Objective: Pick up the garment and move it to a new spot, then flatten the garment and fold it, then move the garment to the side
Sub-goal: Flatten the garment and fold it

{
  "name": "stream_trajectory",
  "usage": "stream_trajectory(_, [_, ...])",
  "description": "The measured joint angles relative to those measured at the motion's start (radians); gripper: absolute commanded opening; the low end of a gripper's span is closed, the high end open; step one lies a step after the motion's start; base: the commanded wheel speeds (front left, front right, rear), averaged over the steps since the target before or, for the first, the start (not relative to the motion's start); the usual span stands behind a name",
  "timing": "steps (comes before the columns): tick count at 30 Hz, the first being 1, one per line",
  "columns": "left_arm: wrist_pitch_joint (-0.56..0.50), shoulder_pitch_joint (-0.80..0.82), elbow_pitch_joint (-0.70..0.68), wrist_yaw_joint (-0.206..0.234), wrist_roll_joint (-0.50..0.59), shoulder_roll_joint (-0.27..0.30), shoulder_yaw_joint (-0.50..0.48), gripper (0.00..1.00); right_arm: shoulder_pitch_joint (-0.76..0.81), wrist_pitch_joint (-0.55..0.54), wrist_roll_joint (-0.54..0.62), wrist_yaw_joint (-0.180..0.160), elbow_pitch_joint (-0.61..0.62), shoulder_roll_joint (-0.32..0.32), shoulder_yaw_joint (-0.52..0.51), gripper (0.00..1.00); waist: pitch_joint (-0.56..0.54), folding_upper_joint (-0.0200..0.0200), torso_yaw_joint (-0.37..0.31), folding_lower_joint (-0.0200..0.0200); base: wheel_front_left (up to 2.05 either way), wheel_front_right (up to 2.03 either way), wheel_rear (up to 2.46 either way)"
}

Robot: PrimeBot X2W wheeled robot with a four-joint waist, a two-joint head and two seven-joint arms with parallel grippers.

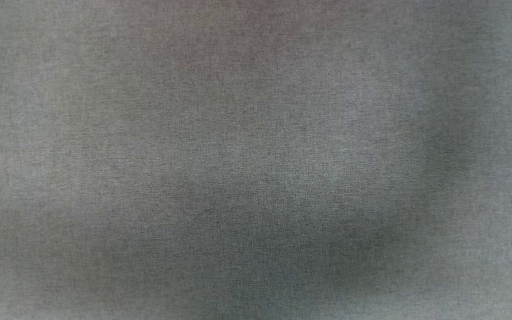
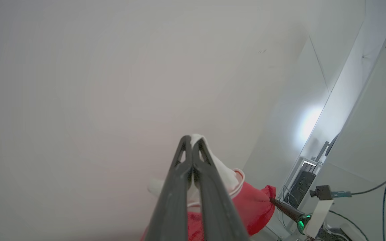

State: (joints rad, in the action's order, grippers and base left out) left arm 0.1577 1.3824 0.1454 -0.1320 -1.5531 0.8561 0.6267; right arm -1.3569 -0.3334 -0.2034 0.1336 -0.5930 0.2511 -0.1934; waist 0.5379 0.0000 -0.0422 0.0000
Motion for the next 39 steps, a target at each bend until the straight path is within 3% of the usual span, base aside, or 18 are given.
stream_trajectory(5, [0.075,-0.244,-0.126,0.000,-0.002,0.033,0.043,0.00,0.160,-0.016,-0.087,-0.001,-0.005,0.023,0.091,0.00,-0.031,0.0000,-0.002,0.0000,0.00,0.00,0.00])
stream_trajectory(9, [0.099,-0.483,-0.221,0.000,-0.005,0.013,0.047,0.00,0.346,-0.040,-0.199,-0.003,0.073,0.079,0.132,0.00,-0.067,0.0000,0.008,0.0000,0.00,0.00,0.00])
stream_trajectory(14, [0.104,-0.816,-0.249,0.000,0.008,-0.089,-0.092,0.00,0.645,-0.058,-0.325,-0.003,0.251,0.108,0.148,0.00,-0.115,0.0000,0.026,0.0000,0.00,0.00,0.00])
stream_trajectory(17, [0.104,-0.993,-0.274,0.000,0.048,-0.147,-0.121,0.00,0.837,-0.077,-0.370,-0.003,0.359,0.114,0.131,0.00,-0.135,0.0000,0.039,0.0000,0.00,0.00,0.00])
stream_trajectory(24, [0.104,-1.259,-0.363,0.000,0.090,-0.202,-0.160,0.00,1.183,-0.132,-0.435,-0.003,0.585,0.080,0.051,0.00,-0.175,0.0000,0.063,0.0000,0.00,0.00,0.00])
stream_trajectory(31, [0.104,-1.478,-0.499,0.000,0.124,-0.159,-0.155,0.00,1.444,-0.206,-0.482,-0.003,0.795,0.050,-0.079,0.00,-0.200,0.0000,0.076,0.0000,0.00,0.00,0.00])
stream_trajectory(36, [0.104,-1.508,-0.563,0.000,0.145,-0.097,-0.135,0.00,1.524,-0.263,-0.494,-0.003,0.857,0.041,-0.142,0.00,-0.193,0.0000,0.078,0.0000,0.00,0.00,0.00])
stream_trajectory(39, [0.104,-1.469,-0.569,0.000,0.151,-0.088,-0.112,0.00,1.521,-0.263,-0.495,-0.003,0.864,0.021,-0.169,0.00,-0.189,0.0001,0.075,0.0000,0.00,0.00,0.00])
